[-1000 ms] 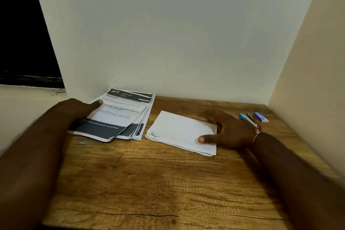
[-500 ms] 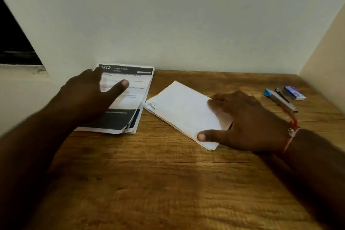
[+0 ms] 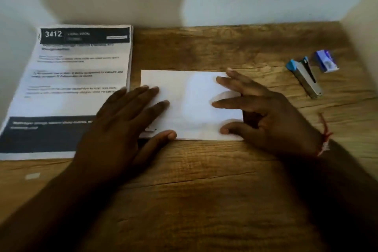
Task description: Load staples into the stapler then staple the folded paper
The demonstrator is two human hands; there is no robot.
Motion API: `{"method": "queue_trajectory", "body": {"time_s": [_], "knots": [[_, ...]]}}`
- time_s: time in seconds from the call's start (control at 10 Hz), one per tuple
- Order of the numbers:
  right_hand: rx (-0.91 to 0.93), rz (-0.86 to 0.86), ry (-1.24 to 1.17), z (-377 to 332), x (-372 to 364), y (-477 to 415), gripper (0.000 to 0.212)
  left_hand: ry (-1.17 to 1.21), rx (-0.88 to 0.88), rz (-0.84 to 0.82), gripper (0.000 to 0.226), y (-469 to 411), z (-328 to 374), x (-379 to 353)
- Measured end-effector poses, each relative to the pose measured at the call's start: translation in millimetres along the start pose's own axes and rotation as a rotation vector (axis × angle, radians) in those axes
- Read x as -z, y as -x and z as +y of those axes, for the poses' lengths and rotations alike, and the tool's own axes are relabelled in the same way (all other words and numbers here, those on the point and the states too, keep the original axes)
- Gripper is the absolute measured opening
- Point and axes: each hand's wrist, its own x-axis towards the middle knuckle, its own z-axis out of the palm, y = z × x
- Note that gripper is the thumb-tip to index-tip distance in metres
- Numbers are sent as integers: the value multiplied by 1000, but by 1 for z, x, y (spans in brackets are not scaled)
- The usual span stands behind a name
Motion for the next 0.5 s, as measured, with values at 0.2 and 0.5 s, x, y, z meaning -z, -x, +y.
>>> {"method": "queue_trajectory", "body": {"time_s": [0.2,0.5], "knots": [[-114,182,162,-7,-16,18,33,-7,60,-48,66,-15,9,10],[-375,31,211,-40,-2,14,46,56,154,-131,50,-48,13,46]]}}
